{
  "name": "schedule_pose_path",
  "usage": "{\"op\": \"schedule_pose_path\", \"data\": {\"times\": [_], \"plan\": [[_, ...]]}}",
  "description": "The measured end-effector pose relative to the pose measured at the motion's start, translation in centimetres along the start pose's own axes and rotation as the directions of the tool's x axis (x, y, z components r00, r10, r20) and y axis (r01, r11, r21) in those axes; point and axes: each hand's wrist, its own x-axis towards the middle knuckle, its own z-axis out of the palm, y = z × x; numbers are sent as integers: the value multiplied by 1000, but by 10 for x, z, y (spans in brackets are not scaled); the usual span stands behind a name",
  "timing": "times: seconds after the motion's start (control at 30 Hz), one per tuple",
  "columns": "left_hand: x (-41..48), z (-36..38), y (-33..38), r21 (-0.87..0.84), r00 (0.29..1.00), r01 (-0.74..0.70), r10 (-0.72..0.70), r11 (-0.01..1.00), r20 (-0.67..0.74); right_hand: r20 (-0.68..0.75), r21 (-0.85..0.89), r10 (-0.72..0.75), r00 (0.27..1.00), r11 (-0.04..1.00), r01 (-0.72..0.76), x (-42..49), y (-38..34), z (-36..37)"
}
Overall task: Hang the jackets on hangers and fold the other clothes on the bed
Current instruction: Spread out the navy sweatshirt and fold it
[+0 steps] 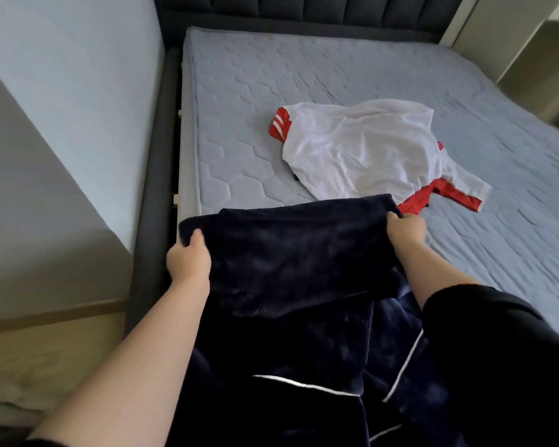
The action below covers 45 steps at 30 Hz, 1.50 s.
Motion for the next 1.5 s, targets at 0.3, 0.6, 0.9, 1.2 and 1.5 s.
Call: {"op": "schedule_pose_path", "data": {"times": [0.3, 0.6, 0.9, 1.2, 1.5], "plan": [[-15, 8, 20, 399, 443, -836, 893, 377, 83, -160, -260, -522, 838, 841, 474, -47, -13, 19], [-4, 28, -49, 660, 541, -727, 433, -190, 721, 445, -477, -651, 615, 409, 778, -66, 12, 57], [-1, 14, -52, 775, 641, -622, 495, -112, 586, 309, -526, -389, 868, 690, 497, -36, 42, 38], [2, 28, -7, 654, 518, -738, 483, -165, 706, 364, -153, -652, 665, 662, 734, -63, -37, 33], [43, 28, 35, 680, 671, -726, 113, -101, 733, 860, -415, -78, 505, 470, 779, -31, -107, 45]]}}
